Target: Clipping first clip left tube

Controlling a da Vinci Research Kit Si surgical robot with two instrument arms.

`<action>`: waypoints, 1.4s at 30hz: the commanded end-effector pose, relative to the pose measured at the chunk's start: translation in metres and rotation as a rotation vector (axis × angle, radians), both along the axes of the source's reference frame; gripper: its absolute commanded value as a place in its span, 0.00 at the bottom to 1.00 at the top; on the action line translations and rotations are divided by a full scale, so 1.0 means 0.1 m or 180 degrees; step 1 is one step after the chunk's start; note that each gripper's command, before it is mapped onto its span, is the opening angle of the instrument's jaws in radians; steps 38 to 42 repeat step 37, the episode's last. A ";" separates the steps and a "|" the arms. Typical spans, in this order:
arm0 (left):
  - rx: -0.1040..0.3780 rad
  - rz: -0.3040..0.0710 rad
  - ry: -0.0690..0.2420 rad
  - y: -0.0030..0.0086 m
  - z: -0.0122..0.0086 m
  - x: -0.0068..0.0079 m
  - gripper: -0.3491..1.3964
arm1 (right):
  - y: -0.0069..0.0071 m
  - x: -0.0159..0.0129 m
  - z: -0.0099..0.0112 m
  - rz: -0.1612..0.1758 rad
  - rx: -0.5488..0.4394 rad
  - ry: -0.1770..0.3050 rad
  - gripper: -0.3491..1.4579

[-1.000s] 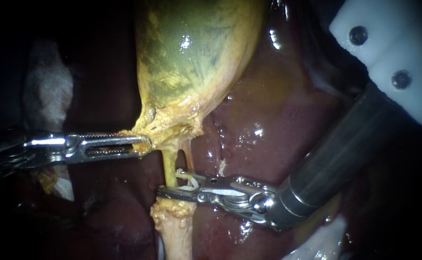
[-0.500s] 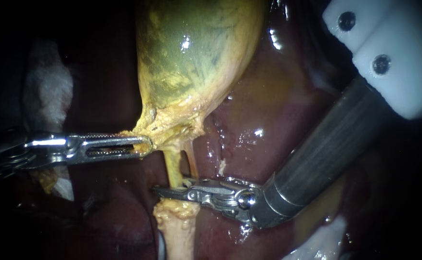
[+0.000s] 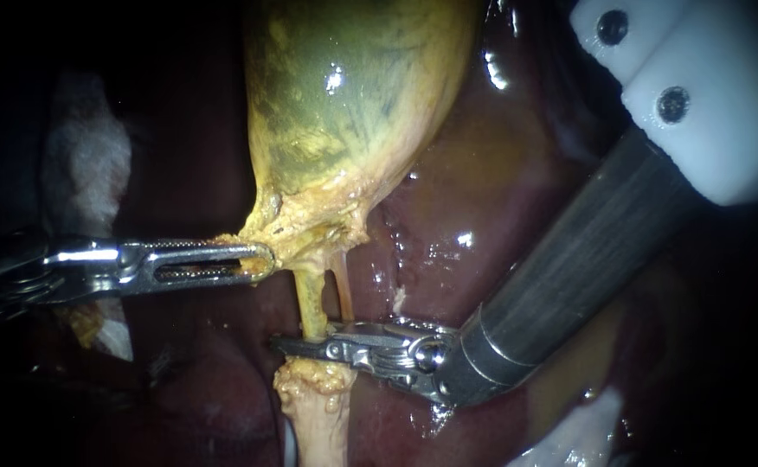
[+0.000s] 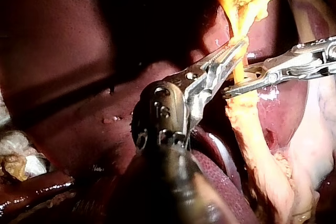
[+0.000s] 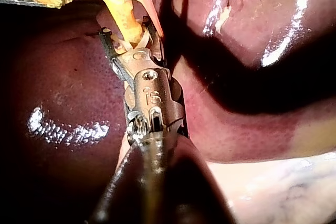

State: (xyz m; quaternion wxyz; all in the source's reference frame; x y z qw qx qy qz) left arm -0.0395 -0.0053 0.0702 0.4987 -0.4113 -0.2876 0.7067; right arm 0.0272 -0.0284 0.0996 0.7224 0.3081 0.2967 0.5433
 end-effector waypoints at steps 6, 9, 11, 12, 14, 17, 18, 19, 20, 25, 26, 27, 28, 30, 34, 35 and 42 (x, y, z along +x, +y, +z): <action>0.0001 -0.0001 0.0002 0.000 0.000 0.000 0.00 | 0.000 0.002 0.000 0.0002 -0.0001 -0.0004 0.41; 0.0002 -0.0001 0.0002 0.000 -0.001 0.000 0.00 | 0.000 0.001 0.000 -0.0008 0.0003 -0.0019 0.30; 0.0002 -0.0001 0.0002 0.000 -0.001 0.000 0.00 | 0.000 0.000 0.000 -0.0036 0.0013 -0.0067 0.20; 0.0003 -0.0001 0.0002 0.000 -0.001 0.000 0.00 | 0.000 0.000 0.000 -0.0060 0.0022 -0.0107 0.14; 0.0003 -0.0001 0.0002 0.000 -0.002 0.000 0.00 | 0.000 0.000 0.000 -0.0097 0.0036 -0.0171 0.08; 0.0004 -0.0002 0.0001 0.000 -0.002 0.000 0.00 | 0.000 0.000 0.000 -0.0104 0.0036 -0.0200 0.02; 0.0004 -0.0002 0.0001 0.000 -0.002 0.000 0.00 | 0.000 0.000 0.001 -0.0115 0.0022 -0.0197 0.01; 0.0005 -0.0002 0.0001 0.000 -0.002 0.000 0.00 | 0.001 0.000 0.001 -0.0114 0.0022 -0.0198 0.01; 0.0005 -0.0002 0.0001 0.001 -0.002 0.000 0.00 | 0.001 0.000 0.001 -0.0125 0.0008 -0.0195 0.01; 0.0006 -0.0002 0.0000 0.001 -0.003 0.000 0.00 | 0.003 -0.001 0.003 -0.0136 -0.0006 -0.0193 0.00; 0.0006 -0.0002 0.0000 0.001 -0.003 0.000 0.00 | 0.003 -0.001 0.003 -0.0136 -0.0006 -0.0193 0.00; 0.0006 -0.0002 0.0000 0.001 -0.003 0.000 0.00 | 0.003 -0.001 0.003 -0.0136 -0.0006 -0.0193 0.00; 0.0006 -0.0002 0.0000 0.001 -0.003 0.000 0.00 | 0.003 -0.001 0.003 -0.0136 -0.0006 -0.0193 0.00; 0.0006 -0.0002 0.0000 0.001 -0.003 0.000 0.00 | 0.003 -0.001 0.003 -0.0136 -0.0006 -0.0193 0.00; 0.0006 -0.0002 0.0001 0.001 -0.003 0.000 0.00 | 0.003 -0.001 0.003 -0.0136 -0.0006 -0.0193 0.00; 0.0006 -0.0002 0.0001 0.001 -0.003 0.000 0.00 | 0.003 -0.001 0.003 -0.0136 -0.0006 -0.0193 0.00; 0.0006 -0.0002 0.0001 0.001 -0.003 0.000 0.00 | 0.003 -0.001 0.003 -0.0136 -0.0006 -0.0193 0.00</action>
